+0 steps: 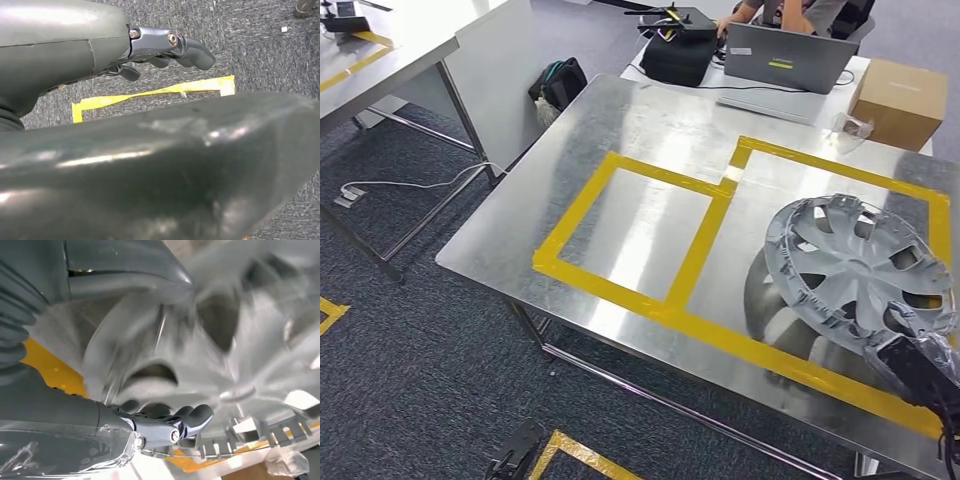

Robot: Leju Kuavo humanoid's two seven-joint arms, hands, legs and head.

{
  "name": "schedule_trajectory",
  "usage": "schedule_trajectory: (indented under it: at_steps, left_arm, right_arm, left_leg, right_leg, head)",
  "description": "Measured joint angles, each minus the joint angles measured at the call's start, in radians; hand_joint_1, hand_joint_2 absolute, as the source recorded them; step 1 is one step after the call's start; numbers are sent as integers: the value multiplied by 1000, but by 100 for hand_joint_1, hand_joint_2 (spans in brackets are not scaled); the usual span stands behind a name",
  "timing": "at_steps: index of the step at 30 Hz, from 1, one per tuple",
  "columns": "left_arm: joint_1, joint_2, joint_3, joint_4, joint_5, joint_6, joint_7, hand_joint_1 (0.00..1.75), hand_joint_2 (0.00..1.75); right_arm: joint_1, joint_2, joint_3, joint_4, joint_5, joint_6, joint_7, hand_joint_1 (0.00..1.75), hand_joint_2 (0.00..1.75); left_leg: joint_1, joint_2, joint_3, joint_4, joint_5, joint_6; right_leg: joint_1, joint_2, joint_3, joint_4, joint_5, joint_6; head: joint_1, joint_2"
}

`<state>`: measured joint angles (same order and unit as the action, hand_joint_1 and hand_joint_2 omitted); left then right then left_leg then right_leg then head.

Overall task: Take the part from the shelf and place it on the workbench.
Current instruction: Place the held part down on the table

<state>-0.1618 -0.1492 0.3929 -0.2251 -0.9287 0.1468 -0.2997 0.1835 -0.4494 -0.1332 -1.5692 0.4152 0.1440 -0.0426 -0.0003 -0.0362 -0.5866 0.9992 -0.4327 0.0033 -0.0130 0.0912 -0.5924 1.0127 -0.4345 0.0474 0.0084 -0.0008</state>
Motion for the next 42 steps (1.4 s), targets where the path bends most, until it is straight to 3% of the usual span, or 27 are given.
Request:
schedule_trajectory:
  at_steps: [6, 13, 21, 25, 29, 30, 32, 34, 35, 36, 39, 41, 42]
  left_arm:
    - [1, -1, 1, 0, 2, 6, 0, 0, 0]
    - [1, -2, 1, 0, 0, 6, 5, 0, 0]
    - [1, -2, 1, 0, 0, 6, 5, 0, 0]
    - [2, -2, 4, 0, 9, 8, 4, 0, 0]
    - [7, -3, 13, 0, 31, 13, -7, 0, 0]
    - [8, -3, 17, 0, 37, 17, -10, 0, 0]
    - [13, -3, 27, 0, 51, 26, -16, 0, 0]
    - [22, -2, 39, 0, 62, 33, -22, 0, 0]
    - [27, -2, 45, 0, 66, 36, -26, 0, 0]
    - [31, -2, 50, 0, 70, 39, -30, 0, 0]
    - [36, 1, 64, 0, 83, 53, -46, 0, 0]
    - [41, 6, 78, -1, 97, 67, -57, 0, 0]
    - [44, 9, 85, -1, 102, 73, -61, 0, 0]
  right_arm:
    - [15, 15, 18, -51, 287, -193, 4, 0, 0]
    - [28, 17, 56, -111, 560, -263, 70, 0, 0]
    - [48, 20, 95, -140, 602, -330, 37, 0, 0]
    - [73, 37, 110, -169, 624, -399, 16, 0, 175]
    - [142, 105, 140, -234, 650, -548, -16, 0, 175]
    - [161, 127, 152, -251, 648, -588, -23, 0, 175]
    - [194, 172, 181, -278, 629, -658, -37, 0, 175]
    - [224, 212, 214, -296, 606, -702, -46, 0, 87]
    - [239, 229, 229, -303, 598, -717, -50, 0, 44]
    - [253, 244, 242, -308, 591, -730, -55, 0, 0]
    - [284, 282, 275, -325, 561, -783, -80, 0, 0]
    - [308, 312, 297, -336, 527, -811, -104, 0, 0]
    - [320, 326, 304, -339, 510, -814, -118, 0, 0]
  left_leg:
    - [0, 0, -1, 0, 0, 0]
    - [0, 0, -2, 0, 0, 0]
    - [0, 0, -2, 0, 0, 0]
    - [0, 0, -2, 0, 0, 0]
    - [-1, 2, 7, -18, 14, 20]
    - [2, 6, 13, -34, 25, 24]
    - [6, 16, 20, -56, 38, 26]
    - [6, 28, 16, -58, 41, 25]
    - [8, 33, 13, -58, 42, 22]
    - [10, 37, 10, -57, 44, 17]
    - [22, 41, -10, -35, 46, -11]
    - [24, 40, -20, -15, 43, -30]
    - [23, 40, -21, -12, 45, -37]
  right_leg:
    - [0, 0, -1, 0, 0, 0]
    - [0, 0, -2, 0, 0, 0]
    - [0, 0, -2, 0, 0, 0]
    - [0, -1, -2, 0, -1, 0]
    - [-4, -4, 1, -16, 7, 16]
    - [-2, -18, -5, -5, -5, 19]
    - [-1, -58, -41, 77, -65, 19]
    - [-5, -78, -90, 205, -130, 26]
    - [-9, -81, -100, 240, -142, 30]
    - [-14, -84, -91, 238, -137, 36]
    - [-29, -89, 17, 66, -76, 59]
    - [-31, -87, 50, 8, -63, 47]
    - [-27, -83, 47, 16, -63, 33]
  head:
    - [0, 0]
    - [0, 0]
    - [0, 0]
    - [0, 0]
    - [0, 0]
    - [1, 0]
    - [4, 0]
    - [6, 0]
    - [5, 0]
    - [5, 0]
    - [6, 0]
    - [4, 0]
    - [1, 0]
